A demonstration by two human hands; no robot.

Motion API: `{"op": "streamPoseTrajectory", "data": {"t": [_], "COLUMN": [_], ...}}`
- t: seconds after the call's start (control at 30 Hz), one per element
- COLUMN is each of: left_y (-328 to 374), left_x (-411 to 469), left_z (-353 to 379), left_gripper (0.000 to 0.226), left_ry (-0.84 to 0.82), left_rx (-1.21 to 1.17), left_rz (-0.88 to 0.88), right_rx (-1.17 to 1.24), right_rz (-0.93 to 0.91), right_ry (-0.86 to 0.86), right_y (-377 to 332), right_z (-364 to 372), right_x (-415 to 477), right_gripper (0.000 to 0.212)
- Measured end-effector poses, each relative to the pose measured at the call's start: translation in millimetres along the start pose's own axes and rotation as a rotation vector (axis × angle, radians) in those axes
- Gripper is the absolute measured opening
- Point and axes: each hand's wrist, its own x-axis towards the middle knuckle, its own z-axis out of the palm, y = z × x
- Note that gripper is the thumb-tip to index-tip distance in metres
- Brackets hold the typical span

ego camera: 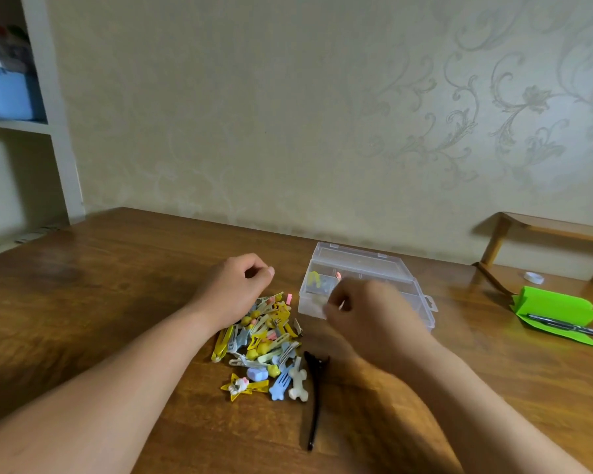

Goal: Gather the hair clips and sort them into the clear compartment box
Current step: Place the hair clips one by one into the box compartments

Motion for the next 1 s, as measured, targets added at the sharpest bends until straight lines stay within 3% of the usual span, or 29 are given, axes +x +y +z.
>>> {"op": "streamPoseTrajectory", "data": {"t": [0.13, 0.33, 0.47, 0.73, 1.0], "left_y": [8, 13, 13, 18, 21], "left_x": [0, 5, 6, 2, -1], "left_z": [-1, 10, 12, 14, 11], "left_gripper": [0.020, 0.021, 0.020, 0.020, 0.025], "left_ry": [-0.040, -0.236, -0.245, -0.244, -0.268], "left_rx": [-0.003, 0.037, 0.092, 0.078, 0.057], "left_rz": [0.129, 0.242, 0.281, 0.331, 0.314], "right_rx": [0.188, 0.035, -0.107, -0.262, -0.229], "right_rz": [0.168, 0.346, 0.364, 0.356, 0.367], "right_ry": [0.171, 0.022, -0.065, -0.135, -0.148], "right_y": [42, 93, 101, 98, 94], "right_z": [-27, -32, -28, -14, -8], "right_x": [28, 74, 101, 125, 124], "right_gripper": [0.030, 0.024, 0.028, 0.014, 0.023]}}
